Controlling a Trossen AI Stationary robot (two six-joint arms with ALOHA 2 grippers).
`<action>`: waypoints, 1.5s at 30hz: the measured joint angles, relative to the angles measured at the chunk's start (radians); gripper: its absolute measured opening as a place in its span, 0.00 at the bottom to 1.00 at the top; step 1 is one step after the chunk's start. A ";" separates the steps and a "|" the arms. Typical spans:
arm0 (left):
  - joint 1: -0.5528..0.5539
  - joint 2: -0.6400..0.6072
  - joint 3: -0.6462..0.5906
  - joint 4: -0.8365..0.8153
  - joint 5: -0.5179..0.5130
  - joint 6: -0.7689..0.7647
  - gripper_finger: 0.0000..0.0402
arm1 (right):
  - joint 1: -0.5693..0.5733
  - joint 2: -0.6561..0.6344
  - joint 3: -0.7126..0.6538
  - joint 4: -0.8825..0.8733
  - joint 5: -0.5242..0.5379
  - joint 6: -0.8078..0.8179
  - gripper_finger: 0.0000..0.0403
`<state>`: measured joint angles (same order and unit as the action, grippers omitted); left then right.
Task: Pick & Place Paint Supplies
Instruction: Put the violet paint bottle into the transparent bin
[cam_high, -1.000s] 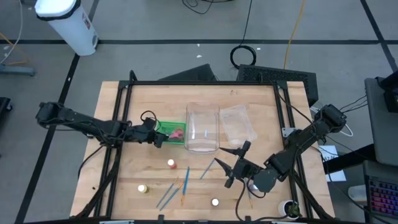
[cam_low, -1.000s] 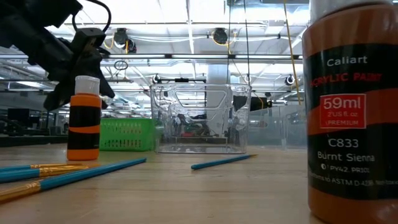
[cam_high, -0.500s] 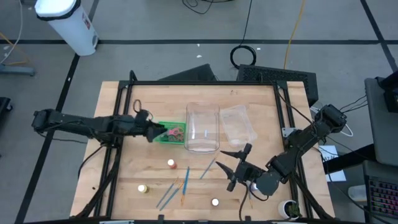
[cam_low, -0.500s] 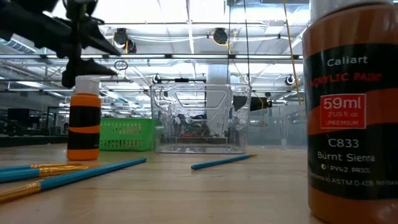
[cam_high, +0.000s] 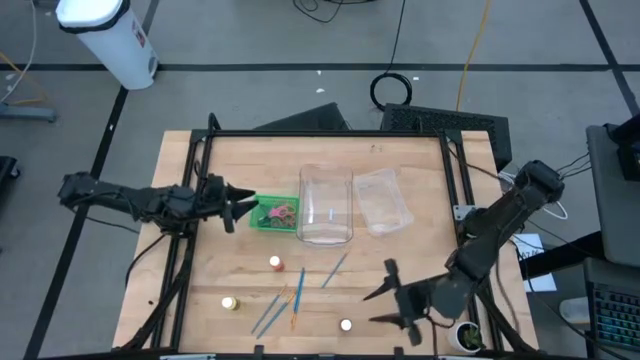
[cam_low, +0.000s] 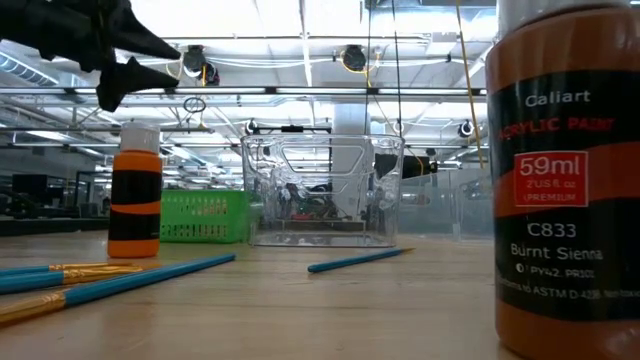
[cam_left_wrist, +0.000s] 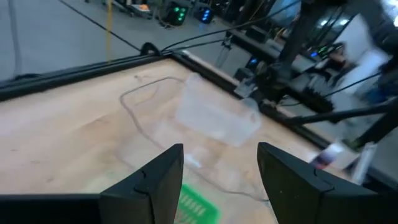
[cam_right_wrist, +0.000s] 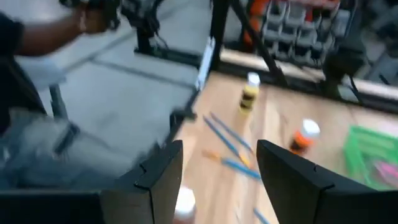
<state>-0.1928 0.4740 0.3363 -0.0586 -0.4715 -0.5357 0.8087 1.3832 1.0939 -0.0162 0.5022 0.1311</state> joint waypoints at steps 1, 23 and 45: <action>-0.007 0.001 0.000 -0.013 -0.018 0.008 0.53 | 0.010 -0.020 0.000 -0.062 0.016 0.025 0.49; -0.023 0.006 0.000 -0.087 -0.137 -0.048 0.53 | 0.200 -0.113 -0.183 -0.569 0.021 0.549 0.49; -0.023 0.005 0.000 -0.041 -0.137 -0.075 0.53 | 0.217 -0.113 -0.330 -0.461 0.048 0.490 0.49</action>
<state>-0.2157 0.4793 0.3363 -0.0994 -0.6086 -0.6110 1.0260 1.2705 0.7635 -0.4768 0.5506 0.6214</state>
